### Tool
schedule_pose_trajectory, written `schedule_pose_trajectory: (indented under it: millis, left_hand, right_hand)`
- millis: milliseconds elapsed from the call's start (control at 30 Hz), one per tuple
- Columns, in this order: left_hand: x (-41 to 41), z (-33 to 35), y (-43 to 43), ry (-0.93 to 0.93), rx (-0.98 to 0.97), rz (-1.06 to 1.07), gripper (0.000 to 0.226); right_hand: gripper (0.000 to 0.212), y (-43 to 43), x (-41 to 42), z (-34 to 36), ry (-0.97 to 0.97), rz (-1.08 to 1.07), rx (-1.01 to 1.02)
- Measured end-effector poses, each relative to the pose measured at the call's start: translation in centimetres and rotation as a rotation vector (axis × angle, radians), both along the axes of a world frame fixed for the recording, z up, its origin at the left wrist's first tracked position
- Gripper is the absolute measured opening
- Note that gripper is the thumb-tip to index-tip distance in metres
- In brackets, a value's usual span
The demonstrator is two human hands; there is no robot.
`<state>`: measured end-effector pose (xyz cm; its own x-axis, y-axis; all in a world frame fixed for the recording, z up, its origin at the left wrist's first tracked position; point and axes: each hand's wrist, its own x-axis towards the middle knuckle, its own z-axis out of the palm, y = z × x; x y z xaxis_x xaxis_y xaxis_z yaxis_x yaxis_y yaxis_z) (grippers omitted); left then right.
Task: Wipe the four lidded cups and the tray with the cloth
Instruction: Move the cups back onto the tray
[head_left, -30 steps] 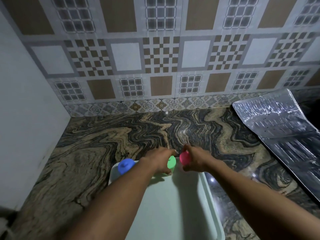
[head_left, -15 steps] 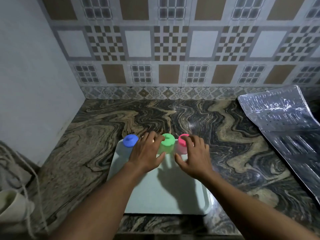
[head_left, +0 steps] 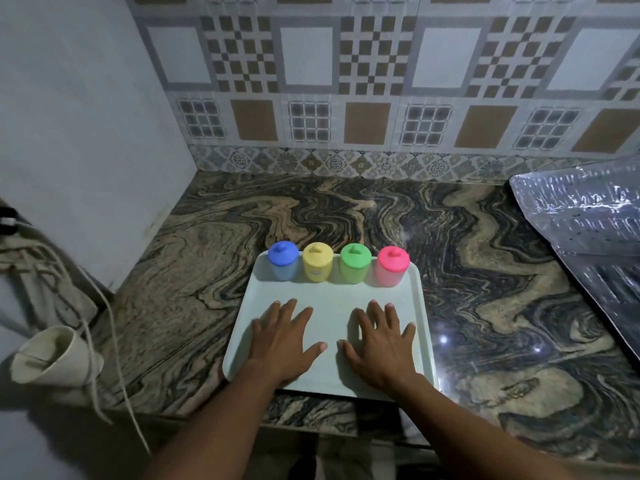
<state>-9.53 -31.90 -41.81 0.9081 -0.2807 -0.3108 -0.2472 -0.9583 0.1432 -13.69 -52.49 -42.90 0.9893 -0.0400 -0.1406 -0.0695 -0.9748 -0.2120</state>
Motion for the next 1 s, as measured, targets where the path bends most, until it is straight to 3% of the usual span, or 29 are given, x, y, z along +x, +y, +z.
schedule_pose_trajectory:
  millis: [500, 1000]
  left_hand:
    - [12.5, 0.5, -2.2, -0.01, -0.059, 0.0, 0.084]
    - [27.2, 1.0, -3.5, 0.113, -0.028, -0.092, 0.087]
  right_hand:
    - [0.074, -1.9, 12.0, -0.4, 0.035, -0.014, -0.051]
    - [0.079, -4.5, 26.2, -0.2, 0.095, -0.035, -0.02]
